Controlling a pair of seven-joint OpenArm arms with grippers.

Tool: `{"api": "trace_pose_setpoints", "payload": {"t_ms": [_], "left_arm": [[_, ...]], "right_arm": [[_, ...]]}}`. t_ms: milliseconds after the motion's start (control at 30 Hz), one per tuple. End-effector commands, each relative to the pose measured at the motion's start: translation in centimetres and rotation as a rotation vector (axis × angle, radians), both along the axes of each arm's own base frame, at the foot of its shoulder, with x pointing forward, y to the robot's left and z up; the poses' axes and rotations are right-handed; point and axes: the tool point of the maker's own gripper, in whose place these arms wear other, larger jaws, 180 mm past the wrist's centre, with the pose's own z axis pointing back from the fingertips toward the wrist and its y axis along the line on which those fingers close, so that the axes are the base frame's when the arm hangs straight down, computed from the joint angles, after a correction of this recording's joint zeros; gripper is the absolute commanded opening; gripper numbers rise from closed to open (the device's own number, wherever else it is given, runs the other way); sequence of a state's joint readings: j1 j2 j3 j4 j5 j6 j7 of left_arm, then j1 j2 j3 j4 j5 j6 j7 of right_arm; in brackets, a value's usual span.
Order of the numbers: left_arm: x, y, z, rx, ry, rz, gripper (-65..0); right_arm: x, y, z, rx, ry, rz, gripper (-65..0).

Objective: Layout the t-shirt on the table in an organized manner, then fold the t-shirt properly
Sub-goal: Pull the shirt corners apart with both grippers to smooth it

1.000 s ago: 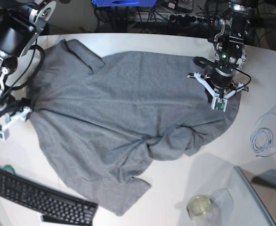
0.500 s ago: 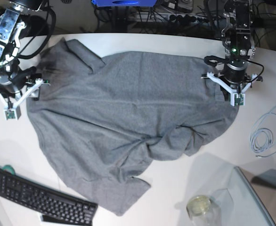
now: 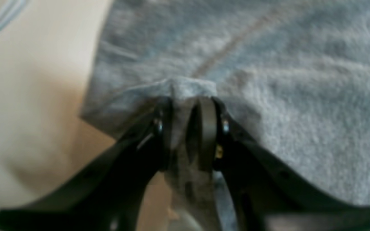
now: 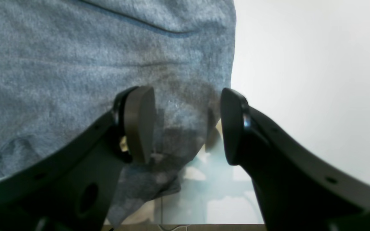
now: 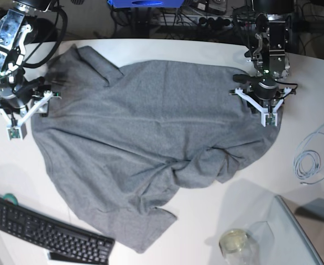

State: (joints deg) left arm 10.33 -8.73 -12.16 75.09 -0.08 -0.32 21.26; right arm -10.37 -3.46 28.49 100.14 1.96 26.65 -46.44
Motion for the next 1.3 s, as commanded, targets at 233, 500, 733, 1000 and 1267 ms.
{"api": "trace_pose_setpoints", "payload": {"t_ms": [233,500,733,1000,1267], "left_arm": [[-0.3,1.6,2.7,0.043,-0.072,0.014,-65.0],[-5.5,4.7,5.1,0.076,-0.099,0.152,-65.0],[-8.9,4.2,2.8,0.054,-0.017,0.176,-65.0],[-10.2,4.2,1.1,0.04,0.035,0.189,-65.0],[-9.0,4.2,2.8,0.054,-0.014,0.176,-33.4]], "right_arm": [[0.8,-0.2,1.0,-0.007,-0.044,0.004,-34.4],[0.3,1.5,-0.2,0.013,-0.006,0.052,-34.4],[-0.6,3.5,-2.3,0.052,0.051,0.091,-34.5],[-2.8,0.2,-2.0,0.065,0.046,-0.087,-33.2],[-3.8,-1.1,-3.7,0.064,0.097,-0.102,-23.1]]}}
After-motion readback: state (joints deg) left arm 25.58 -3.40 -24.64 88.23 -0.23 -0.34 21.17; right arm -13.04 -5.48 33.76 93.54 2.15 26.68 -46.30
